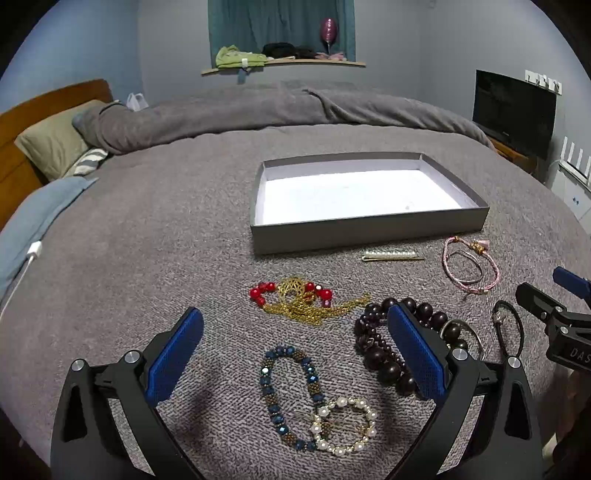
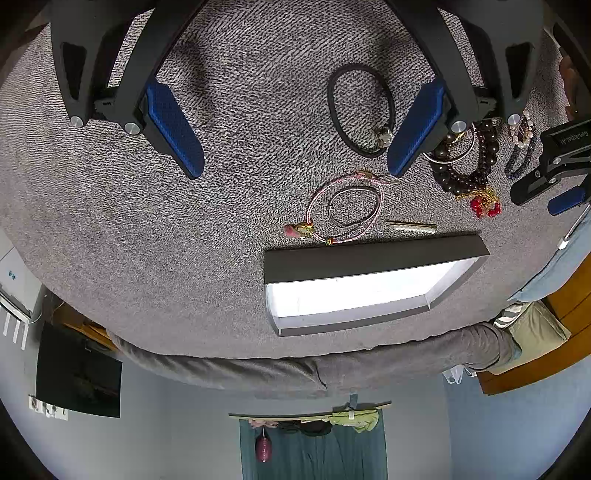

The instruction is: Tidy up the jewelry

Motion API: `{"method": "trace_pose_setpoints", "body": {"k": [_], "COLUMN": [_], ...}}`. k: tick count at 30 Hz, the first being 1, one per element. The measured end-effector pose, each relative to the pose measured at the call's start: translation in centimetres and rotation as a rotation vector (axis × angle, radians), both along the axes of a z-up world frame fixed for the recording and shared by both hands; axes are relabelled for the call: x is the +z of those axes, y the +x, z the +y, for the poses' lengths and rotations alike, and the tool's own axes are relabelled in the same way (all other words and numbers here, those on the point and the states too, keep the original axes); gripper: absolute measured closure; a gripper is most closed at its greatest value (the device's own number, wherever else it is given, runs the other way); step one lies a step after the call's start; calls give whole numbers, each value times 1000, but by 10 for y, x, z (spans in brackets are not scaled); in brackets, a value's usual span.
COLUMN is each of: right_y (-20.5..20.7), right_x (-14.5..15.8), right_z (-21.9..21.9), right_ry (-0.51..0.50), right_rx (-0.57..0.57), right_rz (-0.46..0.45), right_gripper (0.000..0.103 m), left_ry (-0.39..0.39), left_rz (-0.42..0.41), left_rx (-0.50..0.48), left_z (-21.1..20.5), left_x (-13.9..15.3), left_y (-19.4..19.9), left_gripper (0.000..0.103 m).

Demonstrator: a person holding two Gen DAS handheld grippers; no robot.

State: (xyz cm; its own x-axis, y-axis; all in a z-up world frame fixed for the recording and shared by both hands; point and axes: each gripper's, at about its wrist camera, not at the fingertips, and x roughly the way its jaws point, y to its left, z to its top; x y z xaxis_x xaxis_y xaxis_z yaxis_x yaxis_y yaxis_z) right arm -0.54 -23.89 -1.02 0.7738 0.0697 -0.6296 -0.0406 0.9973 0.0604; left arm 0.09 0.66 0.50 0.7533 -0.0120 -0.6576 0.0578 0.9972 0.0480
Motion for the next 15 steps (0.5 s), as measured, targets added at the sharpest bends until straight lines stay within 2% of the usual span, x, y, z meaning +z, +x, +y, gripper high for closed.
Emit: {"method": "trace_pose_setpoints", "body": {"k": [15], "right_y": [2], "right_x": [-1], "right_z": [0], "right_ry": [1], "right_rx": [-2], "right_rz": [2], "right_gripper": [5], "left_ry": [-8], "left_rz": [4], "left_rx": [-1], "left_z": [2], "left_x": [0], "left_y": [1], "left_gripper": [4]}}
